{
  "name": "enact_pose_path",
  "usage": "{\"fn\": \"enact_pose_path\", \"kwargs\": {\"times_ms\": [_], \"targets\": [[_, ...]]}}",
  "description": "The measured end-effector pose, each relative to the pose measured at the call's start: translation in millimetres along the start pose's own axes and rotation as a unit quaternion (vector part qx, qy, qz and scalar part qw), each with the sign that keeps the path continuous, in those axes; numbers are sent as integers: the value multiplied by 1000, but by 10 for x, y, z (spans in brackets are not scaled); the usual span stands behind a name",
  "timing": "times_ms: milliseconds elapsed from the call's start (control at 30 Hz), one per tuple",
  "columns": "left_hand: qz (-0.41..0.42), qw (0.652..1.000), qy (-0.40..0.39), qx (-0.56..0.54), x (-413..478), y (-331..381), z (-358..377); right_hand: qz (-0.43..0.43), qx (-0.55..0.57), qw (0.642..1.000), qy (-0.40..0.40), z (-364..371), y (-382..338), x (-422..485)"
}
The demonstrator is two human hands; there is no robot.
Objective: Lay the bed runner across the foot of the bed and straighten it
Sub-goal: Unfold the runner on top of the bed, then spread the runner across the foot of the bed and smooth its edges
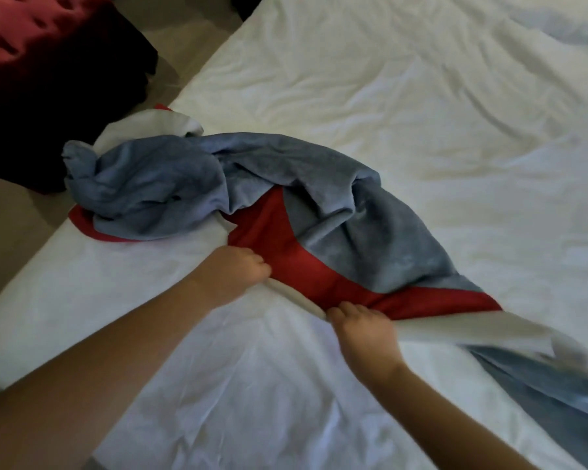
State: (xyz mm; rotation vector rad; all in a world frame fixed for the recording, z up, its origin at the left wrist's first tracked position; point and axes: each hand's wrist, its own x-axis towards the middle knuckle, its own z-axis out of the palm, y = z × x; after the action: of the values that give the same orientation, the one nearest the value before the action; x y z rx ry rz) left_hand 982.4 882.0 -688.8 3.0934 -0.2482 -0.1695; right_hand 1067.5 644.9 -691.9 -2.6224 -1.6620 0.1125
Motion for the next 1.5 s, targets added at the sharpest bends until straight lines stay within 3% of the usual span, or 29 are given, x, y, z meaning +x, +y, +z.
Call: {"fn": "enact_pose_path", "kwargs": {"times_ms": [100,233,367,567,800,900,1067,1233,1400,1500], "targets": [[-22,997,-68,32,-244,-143,17,8,13,1000,-11,90,-456,59],[-110,972,-200,52,-440,-131,127,11,18,998,-65,191,-780,-28],[-72,992,-100,8,-454,230,84,29,63,996,-54,129,-593,-345],[42,994,-99,-18,-122,1232,86,66,66,995,-22,-73,502,-1171],[-36,995,-64,-73,808,2493,16,144,-41,984,-98,-197,1745,-1977],[-4,999,-22,-42,993,2897,-60,154,-48,982,-101,-200,2002,-2222],[54,997,-49,31,727,3220,-42,89,-18,990,-109,-176,1952,-2746],[24,996,-82,22,256,3583,117,-4,-11,997,-76,-34,1705,-3282],[6,990,-139,20,-90,3917,290,-39,6,999,-7,199,1384,-3672],[3,989,-143,24,-162,3956,320,-24,19,999,-10,317,1105,-3860]]}}
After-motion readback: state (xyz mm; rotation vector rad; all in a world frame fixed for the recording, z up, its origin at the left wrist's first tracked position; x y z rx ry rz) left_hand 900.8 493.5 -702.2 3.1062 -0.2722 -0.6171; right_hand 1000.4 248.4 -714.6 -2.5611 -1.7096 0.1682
